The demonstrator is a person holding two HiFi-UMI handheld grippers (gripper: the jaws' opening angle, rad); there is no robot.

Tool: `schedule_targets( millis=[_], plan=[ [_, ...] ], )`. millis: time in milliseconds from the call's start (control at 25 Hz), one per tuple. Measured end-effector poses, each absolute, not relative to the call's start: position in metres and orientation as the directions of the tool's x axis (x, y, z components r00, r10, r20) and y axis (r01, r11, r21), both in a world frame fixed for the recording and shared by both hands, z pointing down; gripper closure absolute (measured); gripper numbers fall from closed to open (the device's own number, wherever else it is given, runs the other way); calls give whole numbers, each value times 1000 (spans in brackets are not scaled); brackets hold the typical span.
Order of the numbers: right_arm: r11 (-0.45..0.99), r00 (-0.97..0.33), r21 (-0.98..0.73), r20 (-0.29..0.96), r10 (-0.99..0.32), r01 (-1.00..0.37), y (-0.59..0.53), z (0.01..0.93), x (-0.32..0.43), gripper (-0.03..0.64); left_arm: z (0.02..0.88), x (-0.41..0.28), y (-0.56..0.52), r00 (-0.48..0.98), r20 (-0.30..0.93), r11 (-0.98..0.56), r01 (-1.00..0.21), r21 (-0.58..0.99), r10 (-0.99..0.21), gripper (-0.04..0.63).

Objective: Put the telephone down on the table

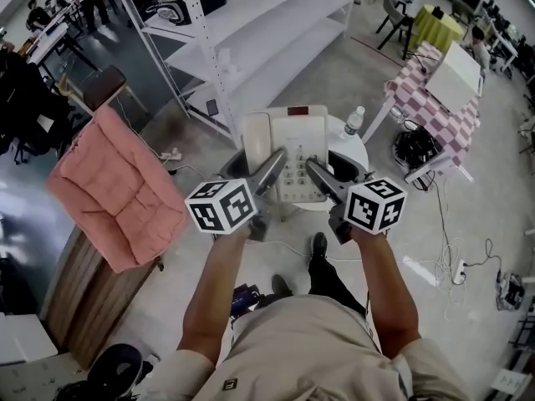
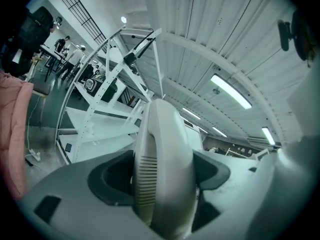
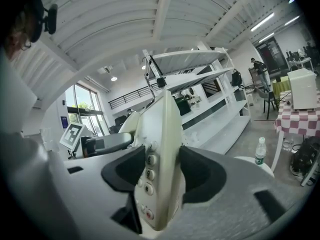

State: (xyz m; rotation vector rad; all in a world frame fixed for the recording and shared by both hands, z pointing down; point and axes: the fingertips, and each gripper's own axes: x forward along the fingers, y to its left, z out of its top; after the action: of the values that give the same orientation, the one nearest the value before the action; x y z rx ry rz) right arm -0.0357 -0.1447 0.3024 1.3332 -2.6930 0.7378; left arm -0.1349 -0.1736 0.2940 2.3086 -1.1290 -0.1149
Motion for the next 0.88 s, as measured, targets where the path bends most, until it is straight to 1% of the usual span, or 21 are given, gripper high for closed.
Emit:
schedule_targets(
  millis=[360, 880],
  plan=[
    [584, -695, -400, 236, -680, -707, -179, 303, -50, 417, 292, -152, -199, 577, 166, -436, -748, 500, -800, 253],
    [607, -736, -432, 258, -626, -668, -235, 321, -24, 416, 308, -126, -250, 528, 205, -376, -780, 500, -824, 253]
  ],
)
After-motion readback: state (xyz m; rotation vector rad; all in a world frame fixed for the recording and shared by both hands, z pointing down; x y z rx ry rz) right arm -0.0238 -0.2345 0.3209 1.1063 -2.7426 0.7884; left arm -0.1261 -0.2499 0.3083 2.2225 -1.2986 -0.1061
